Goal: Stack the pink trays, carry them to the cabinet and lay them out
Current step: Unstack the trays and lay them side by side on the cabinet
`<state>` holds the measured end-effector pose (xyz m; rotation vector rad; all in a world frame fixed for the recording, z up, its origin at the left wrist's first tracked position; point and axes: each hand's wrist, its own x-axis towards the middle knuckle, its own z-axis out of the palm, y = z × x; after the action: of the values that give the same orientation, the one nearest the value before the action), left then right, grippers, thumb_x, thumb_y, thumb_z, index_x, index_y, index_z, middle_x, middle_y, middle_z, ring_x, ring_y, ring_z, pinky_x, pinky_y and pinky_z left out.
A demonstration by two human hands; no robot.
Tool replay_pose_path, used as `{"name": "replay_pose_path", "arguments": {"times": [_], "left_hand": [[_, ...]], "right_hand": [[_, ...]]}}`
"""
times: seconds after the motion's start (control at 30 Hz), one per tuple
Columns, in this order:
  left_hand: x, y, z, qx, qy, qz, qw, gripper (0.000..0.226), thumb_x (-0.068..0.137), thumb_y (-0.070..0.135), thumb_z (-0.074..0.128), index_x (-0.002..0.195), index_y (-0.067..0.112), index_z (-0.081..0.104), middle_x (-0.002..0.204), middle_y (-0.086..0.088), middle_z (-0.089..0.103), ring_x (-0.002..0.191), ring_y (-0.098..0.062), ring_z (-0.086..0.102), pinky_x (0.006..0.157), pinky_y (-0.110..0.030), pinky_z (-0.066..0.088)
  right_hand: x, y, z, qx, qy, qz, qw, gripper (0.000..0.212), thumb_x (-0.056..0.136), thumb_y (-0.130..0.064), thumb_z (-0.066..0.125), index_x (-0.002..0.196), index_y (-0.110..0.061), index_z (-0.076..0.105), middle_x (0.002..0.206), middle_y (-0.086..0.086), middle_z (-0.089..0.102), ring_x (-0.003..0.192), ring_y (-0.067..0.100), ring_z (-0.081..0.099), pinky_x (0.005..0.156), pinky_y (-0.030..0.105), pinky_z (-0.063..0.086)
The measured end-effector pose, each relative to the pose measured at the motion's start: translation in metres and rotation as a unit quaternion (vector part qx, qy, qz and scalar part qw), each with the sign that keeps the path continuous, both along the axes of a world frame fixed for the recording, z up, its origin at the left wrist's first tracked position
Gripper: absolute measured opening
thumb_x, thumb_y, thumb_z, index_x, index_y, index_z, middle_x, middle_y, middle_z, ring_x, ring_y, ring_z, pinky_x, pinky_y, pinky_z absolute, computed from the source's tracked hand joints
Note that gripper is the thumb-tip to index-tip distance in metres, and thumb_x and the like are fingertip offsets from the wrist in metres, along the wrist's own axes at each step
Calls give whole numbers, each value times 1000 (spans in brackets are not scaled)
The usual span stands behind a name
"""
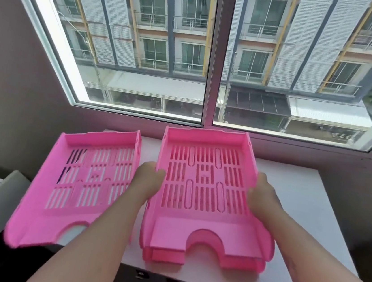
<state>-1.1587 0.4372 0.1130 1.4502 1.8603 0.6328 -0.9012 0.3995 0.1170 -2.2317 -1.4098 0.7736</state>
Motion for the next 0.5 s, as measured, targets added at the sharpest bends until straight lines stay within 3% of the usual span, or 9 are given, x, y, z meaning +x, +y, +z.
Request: {"name": "replay_pose_path", "arguments": {"times": [0.13,0.23,0.33,0.4,0.5], "left_hand": [[-16,26,0,3,12,-41,999,28,95,11,43,67,12,45,63,-2,42,53,-16,35,49,-26,27],[-23,39,-3,7,1,-51,999,23,92,10,44,69,9,47,63,-3,42,53,-17,35,49,-26,27],[-27,43,-1,2,0,-58,998,25,91,9,46,67,9,43,63,-3,39,52,-17,33,48,-26,23],[-26,47,7,-3,-5,-75,997,31,91,7,46,62,11,36,62,-1,36,50,-16,30,46,-25,21],[-19,56,22,-7,-23,-102,995,25,89,7,45,67,10,35,65,-3,34,52,-17,28,47,-25,22]], "right_hand": [[-19,8,-5,11,17,-47,999,38,90,0,29,126,-8,40,87,6,51,64,17,48,52,29,35],[-27,11,-7,15,8,-68,998,31,91,-1,30,119,-10,41,86,6,52,64,16,48,52,29,35],[-28,10,-2,9,1,-71,997,20,93,-2,31,108,-8,43,91,11,55,68,21,50,57,30,37],[-21,13,5,14,-2,-69,998,26,94,-2,33,113,-5,49,103,16,59,81,29,52,67,31,40],[-8,14,21,38,-7,-85,996,34,92,-1,37,120,-5,56,107,14,62,87,27,52,72,29,38]]}}
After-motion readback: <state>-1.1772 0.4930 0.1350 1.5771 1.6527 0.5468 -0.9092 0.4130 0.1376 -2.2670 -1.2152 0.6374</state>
